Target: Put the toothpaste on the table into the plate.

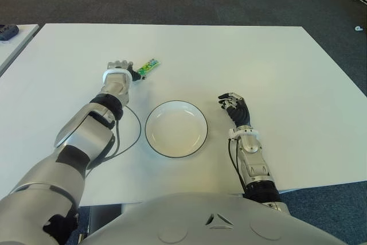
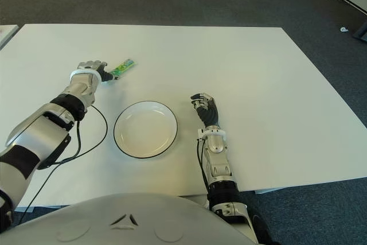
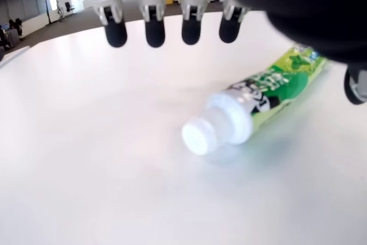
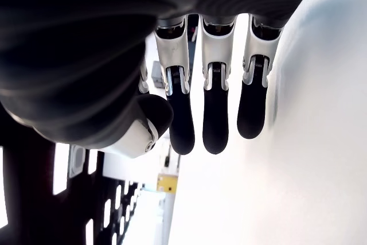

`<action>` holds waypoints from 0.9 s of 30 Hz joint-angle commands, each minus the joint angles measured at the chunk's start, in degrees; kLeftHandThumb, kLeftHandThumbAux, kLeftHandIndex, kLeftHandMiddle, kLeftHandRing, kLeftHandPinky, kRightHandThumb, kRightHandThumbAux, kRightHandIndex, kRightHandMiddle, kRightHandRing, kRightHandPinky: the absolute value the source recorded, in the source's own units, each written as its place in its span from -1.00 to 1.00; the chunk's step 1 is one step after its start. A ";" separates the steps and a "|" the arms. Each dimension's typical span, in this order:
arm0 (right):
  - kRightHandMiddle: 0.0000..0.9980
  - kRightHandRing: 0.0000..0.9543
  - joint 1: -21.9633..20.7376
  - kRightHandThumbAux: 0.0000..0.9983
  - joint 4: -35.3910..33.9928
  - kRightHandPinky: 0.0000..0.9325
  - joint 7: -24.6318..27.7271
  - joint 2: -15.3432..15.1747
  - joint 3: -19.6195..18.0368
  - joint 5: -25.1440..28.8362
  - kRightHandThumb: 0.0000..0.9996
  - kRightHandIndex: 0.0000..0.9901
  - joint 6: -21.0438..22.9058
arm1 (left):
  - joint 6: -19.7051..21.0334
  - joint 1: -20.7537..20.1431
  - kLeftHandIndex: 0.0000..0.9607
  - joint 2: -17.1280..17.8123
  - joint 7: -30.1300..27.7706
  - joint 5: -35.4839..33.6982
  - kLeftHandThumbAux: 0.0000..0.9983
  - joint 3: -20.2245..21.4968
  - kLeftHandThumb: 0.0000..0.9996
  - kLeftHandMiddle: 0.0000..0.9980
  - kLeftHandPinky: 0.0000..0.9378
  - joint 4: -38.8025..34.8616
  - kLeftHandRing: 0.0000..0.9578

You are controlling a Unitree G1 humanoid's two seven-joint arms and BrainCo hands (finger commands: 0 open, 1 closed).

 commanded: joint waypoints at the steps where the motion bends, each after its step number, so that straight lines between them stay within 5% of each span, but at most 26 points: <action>1: -0.18 -0.16 -0.71 0.46 0.69 -0.09 0.44 -0.06 -0.07 0.56 0.41 -0.16 -0.22 | -0.55 -2.60 -0.77 -1.69 -3.30 1.15 -0.59 -2.24 -0.58 -0.99 -1.00 3.65 -1.00; 11: -0.18 -0.16 -1.11 0.46 1.43 -0.09 0.39 0.13 -0.15 0.55 0.41 -0.16 -1.06 | -1.21 -4.54 -0.65 -3.17 -9.40 1.33 -0.57 -5.15 -0.61 -0.99 -1.00 7.47 -1.00; 27: -0.18 -0.16 -0.28 0.46 0.83 -0.10 -0.04 0.22 -0.45 0.62 0.41 -0.15 -1.07 | -0.98 -4.53 -0.94 -3.81 -14.86 0.41 -0.50 -5.49 -0.73 -1.00 -1.00 9.23 -1.00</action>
